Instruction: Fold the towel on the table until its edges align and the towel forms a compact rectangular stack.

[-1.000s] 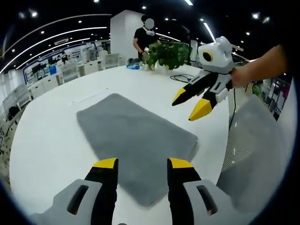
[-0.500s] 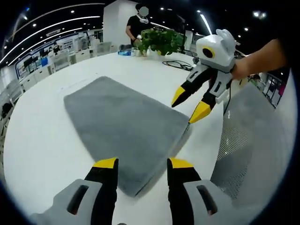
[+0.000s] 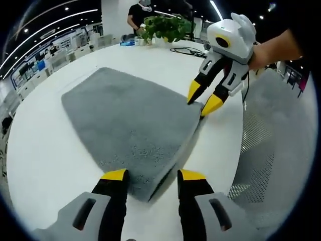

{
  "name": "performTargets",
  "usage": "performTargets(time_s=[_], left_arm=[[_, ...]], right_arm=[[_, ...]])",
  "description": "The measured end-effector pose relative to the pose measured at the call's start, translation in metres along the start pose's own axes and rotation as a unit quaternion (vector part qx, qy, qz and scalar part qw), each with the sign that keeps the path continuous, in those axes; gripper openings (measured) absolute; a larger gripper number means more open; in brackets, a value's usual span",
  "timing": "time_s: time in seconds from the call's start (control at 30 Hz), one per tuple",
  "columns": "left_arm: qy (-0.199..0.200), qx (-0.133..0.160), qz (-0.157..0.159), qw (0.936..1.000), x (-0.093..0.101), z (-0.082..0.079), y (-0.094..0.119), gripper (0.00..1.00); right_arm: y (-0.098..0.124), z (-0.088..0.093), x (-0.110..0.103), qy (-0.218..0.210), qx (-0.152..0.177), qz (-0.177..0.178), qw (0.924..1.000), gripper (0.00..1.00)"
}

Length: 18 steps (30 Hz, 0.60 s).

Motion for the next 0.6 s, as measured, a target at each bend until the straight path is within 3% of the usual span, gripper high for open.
performTargets(time_s=[0.27,0.6], left_arm=[[-0.004,-0.009,0.005,0.9999,0.006,-0.002,-0.007,0.33],[-0.016,-0.018,0.023,0.9994,0.023,-0.019,-0.025,0.33]], right_arm=[[0.008,0.009,0.001,-0.008,-0.004,0.004,0.9999,0.09],[0.024,0.03,0.005,-0.022,-0.01,0.011,0.9996,0.09]])
Point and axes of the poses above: the point that each gripper's makers call its tool centre point, and the gripper's own axes: y roughly backward along the fingers, x roughly to its right, z roughly out of its underside, the point moved 8 cm from there along y, roughly backward along the fingers, and after that the axes turned 14 degrees about y, right-handed, at the moved point
